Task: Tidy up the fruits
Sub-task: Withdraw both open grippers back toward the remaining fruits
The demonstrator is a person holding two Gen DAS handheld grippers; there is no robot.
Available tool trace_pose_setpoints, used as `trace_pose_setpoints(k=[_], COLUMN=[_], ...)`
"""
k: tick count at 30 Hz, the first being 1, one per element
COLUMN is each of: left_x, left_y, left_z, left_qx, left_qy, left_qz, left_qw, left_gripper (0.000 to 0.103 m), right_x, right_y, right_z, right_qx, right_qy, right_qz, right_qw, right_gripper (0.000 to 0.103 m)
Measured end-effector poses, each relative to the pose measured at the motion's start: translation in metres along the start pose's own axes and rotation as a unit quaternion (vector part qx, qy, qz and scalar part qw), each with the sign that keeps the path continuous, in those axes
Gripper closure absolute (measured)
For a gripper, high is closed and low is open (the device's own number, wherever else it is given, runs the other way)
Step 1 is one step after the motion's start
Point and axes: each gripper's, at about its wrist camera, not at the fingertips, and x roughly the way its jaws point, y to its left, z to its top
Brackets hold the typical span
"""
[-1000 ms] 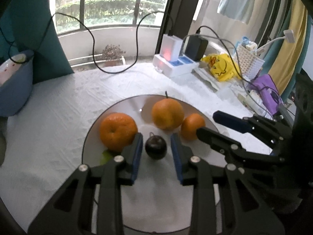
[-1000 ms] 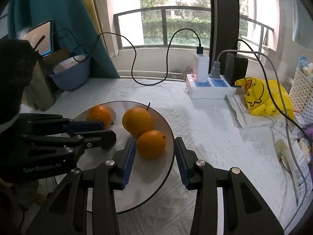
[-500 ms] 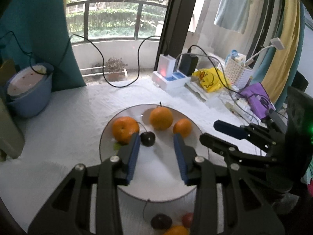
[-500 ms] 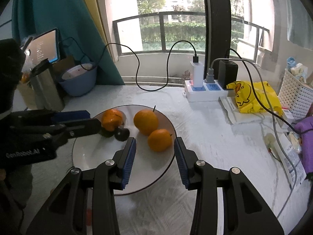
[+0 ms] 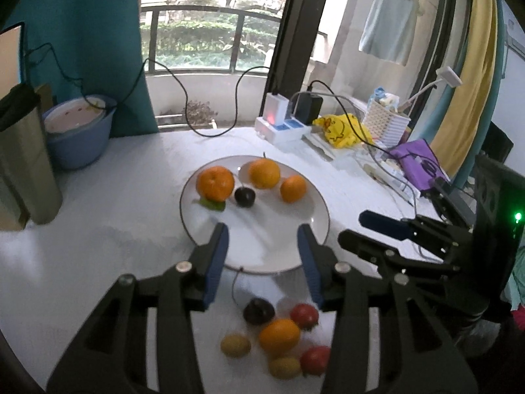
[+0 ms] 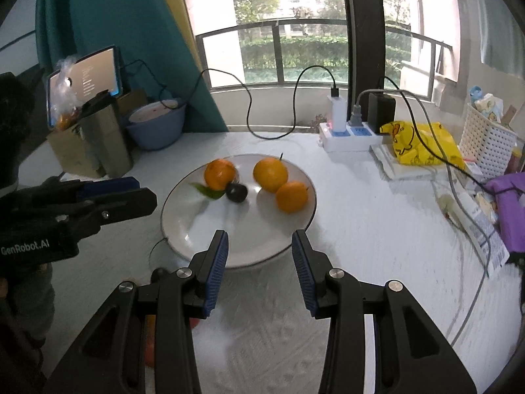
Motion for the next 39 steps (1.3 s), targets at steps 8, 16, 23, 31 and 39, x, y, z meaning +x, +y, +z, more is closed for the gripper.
trace_pose_setpoints(k=[8,16,23,31,39], left_x=[-0.019,-0.034,-0.040,-0.040,-0.041], left_y=[0.001,-0.002,-0.002,0.005,0.011], left_z=[-0.026,-0.049,-0.067,-0.090,-0.103], left_qx=[-0.013,-0.015,-0.025,-0.047,-0.059], left_qy=[-0.003,-0.004,-0.003,0.012,0.019], left_qz=[-0.005,-0.001,0.003,0.004,0.006], left_qw=[0.9999,0.9999,0.9997,0.9988,0.9980], left_gripper=[0.058,0.058,0.058,0.058,0.058], right_x=[-0.015,-0.025,-0.027,-0.024,-0.012], right_y=[0.010,0.017,0.023,0.031,0.033], right_z=[-0.022,-0.036,-0.047,-0.062,-0.070], right_qx=[0.003,0.008,0.004,-0.004,-0.002], right_qy=[0.010,0.016,0.023,0.042,0.072], right_qz=[0.010,0.022,0.028,0.046,0.055], right_qw=[1.000,1.000,0.999,0.998,0.996], right_gripper=[0.060,0.060,0.060,0.060,0.060])
